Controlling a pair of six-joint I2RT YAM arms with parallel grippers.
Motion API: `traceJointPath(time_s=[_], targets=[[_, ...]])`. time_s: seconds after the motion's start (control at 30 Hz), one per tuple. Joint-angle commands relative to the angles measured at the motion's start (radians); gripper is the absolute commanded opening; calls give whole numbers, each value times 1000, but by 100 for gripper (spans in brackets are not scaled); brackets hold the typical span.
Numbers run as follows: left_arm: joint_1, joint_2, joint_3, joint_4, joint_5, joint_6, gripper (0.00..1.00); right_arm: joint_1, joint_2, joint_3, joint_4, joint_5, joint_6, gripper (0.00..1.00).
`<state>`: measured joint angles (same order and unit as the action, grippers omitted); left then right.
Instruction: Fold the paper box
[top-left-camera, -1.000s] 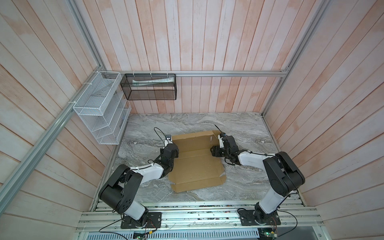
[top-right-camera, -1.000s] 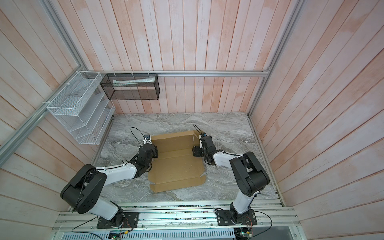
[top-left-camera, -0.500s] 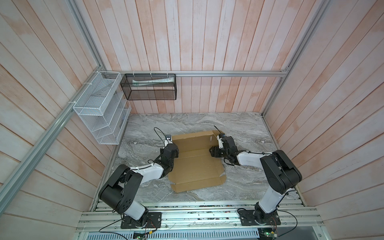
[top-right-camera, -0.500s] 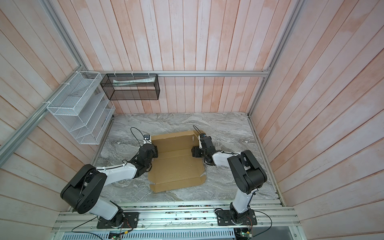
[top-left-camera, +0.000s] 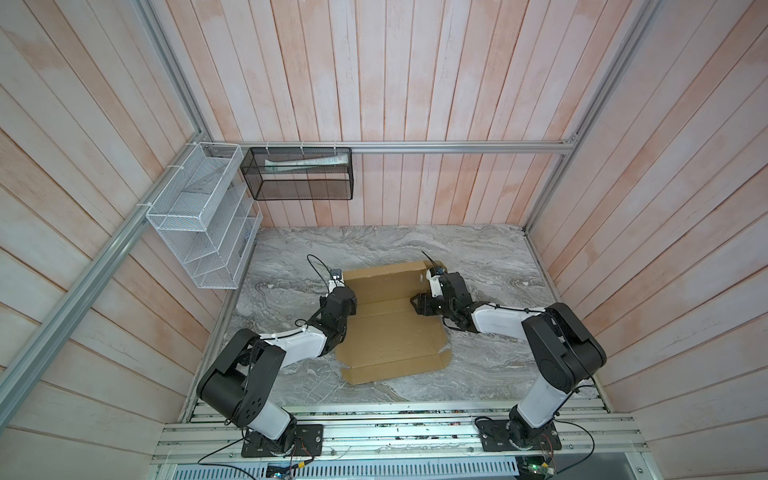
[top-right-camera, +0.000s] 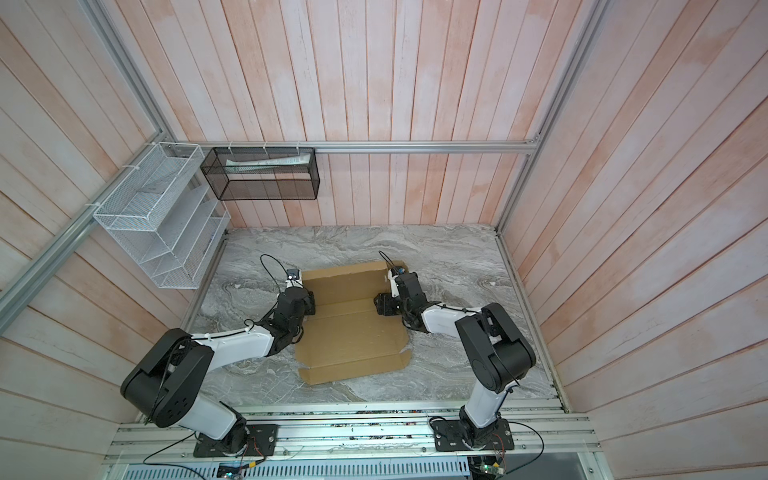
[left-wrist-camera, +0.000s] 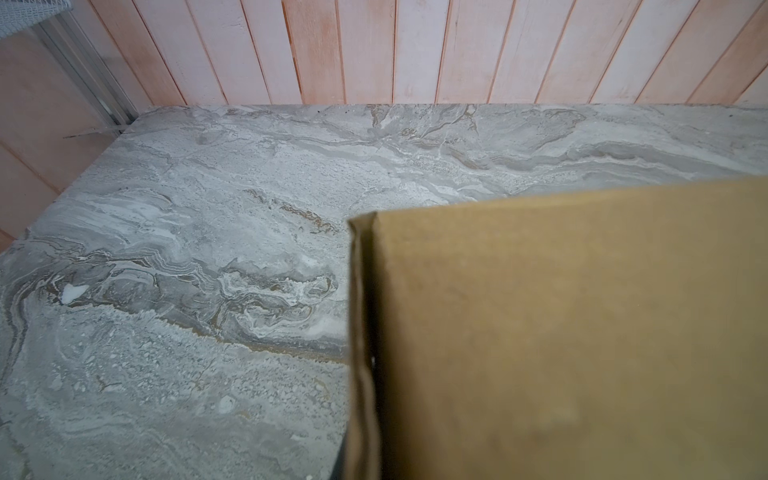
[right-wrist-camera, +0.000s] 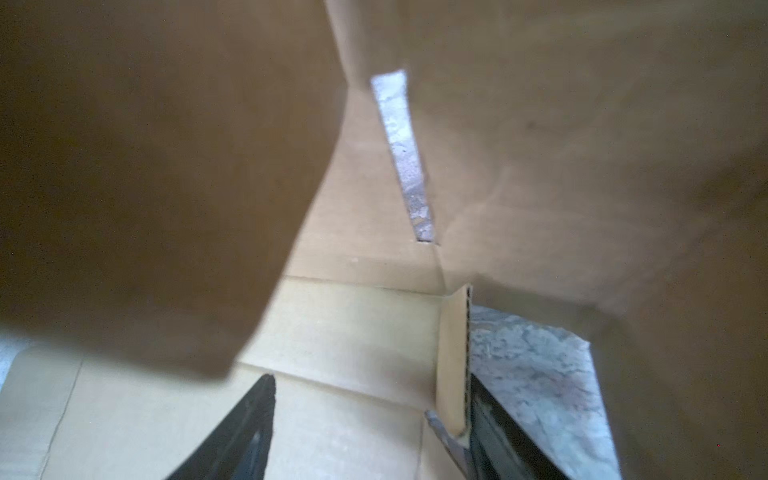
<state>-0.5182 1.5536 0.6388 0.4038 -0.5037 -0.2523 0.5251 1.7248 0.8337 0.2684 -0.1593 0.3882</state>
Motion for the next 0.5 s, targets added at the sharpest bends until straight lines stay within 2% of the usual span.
traceJointPath(time_s=[0.0,0.47], targets=[[0,-20,-2,23,19,-12,0,23,10,41,-10,-13,-15,70],[0,-37,-17,27,19,-20,0,41,62,45,-4,-4,2,69]])
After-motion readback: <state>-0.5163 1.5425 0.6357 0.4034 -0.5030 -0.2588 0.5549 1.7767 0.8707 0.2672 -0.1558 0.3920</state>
